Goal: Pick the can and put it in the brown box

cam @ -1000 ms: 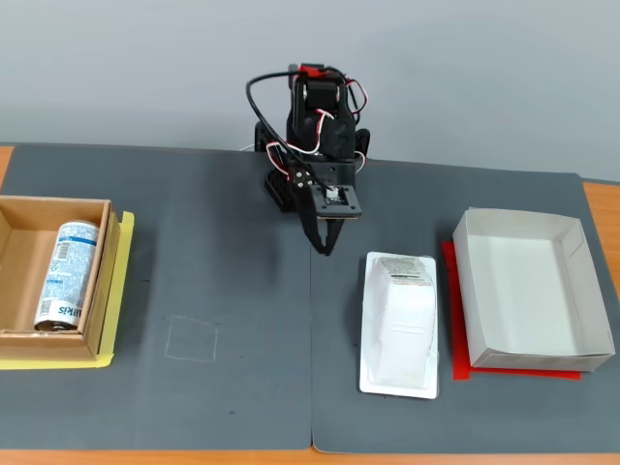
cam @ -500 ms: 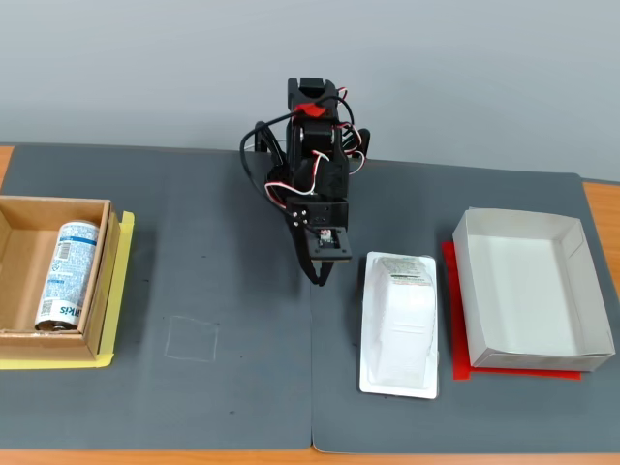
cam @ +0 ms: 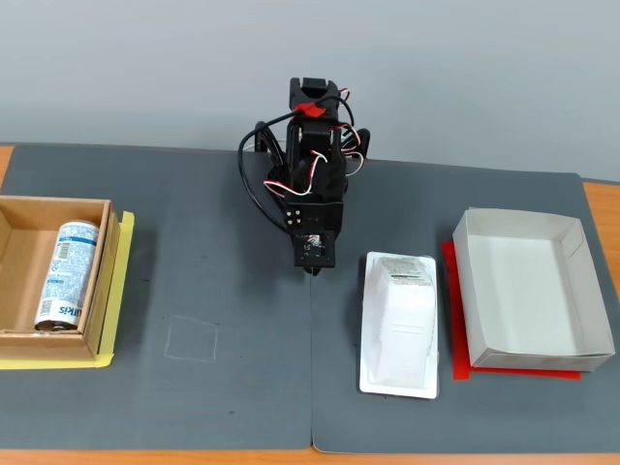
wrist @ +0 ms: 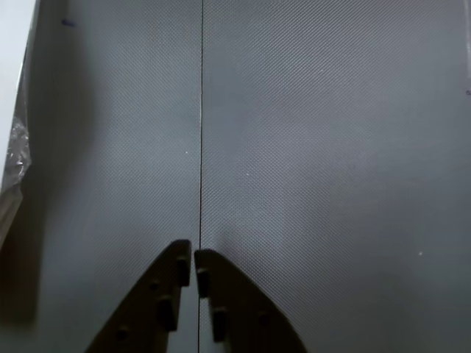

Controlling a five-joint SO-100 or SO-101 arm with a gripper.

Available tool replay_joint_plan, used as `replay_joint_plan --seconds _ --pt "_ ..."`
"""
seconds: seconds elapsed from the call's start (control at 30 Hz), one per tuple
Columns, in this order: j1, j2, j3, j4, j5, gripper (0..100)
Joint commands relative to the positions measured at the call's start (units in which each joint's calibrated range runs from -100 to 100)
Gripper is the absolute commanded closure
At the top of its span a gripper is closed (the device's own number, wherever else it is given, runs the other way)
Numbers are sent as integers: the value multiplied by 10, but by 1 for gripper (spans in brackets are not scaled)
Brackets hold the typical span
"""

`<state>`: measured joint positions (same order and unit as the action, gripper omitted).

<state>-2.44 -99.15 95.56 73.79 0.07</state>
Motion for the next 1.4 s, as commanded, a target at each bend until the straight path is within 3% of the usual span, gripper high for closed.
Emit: replay_joint_plan --seconds 0.0,1.37 --pt "-2 -7 -31 7 0 99" --pt "2 -2 -34 4 -2 99"
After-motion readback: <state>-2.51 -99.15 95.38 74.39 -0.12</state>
